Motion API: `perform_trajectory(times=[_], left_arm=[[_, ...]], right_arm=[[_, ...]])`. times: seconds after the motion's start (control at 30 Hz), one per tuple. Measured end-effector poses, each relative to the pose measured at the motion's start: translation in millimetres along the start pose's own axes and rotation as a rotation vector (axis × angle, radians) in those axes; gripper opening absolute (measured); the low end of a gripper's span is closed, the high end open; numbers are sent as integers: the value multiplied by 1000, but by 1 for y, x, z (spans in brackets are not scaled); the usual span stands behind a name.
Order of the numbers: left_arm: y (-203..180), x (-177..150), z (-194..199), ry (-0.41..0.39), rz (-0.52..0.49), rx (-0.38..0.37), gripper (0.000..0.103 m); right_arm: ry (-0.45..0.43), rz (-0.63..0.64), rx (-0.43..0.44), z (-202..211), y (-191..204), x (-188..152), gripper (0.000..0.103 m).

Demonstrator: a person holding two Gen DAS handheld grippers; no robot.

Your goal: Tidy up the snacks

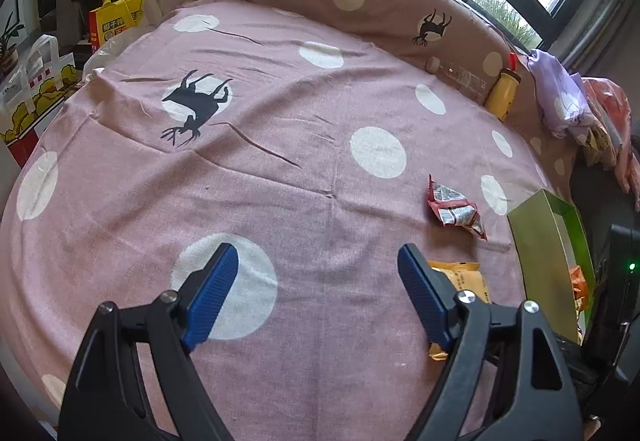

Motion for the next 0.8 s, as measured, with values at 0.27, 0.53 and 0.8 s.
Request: perform_trajectory(times=[0.27,0.53,0.8], left_arm=[[-25,-10,5,-1,-55,-54,82],[-62,-28,0,54,-118,-174,73],[-84,-48,-14,147,-112,-257,44]], right_arm=[[-91,-93,103,31,-16,10,73],[-135,-206,240,42,-30,16,73],[-82,-210,277,27,-27,12,67]])
Point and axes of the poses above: each gripper's, at about its wrist camera, not at the fingertips, and z roughly against the way its jaws point, y to its left, x to its top, the point moved 7 cm from there along -z, roughly the way its jaws point, and after that the axes turned 2 degrees about x, right-handed, at the moved point
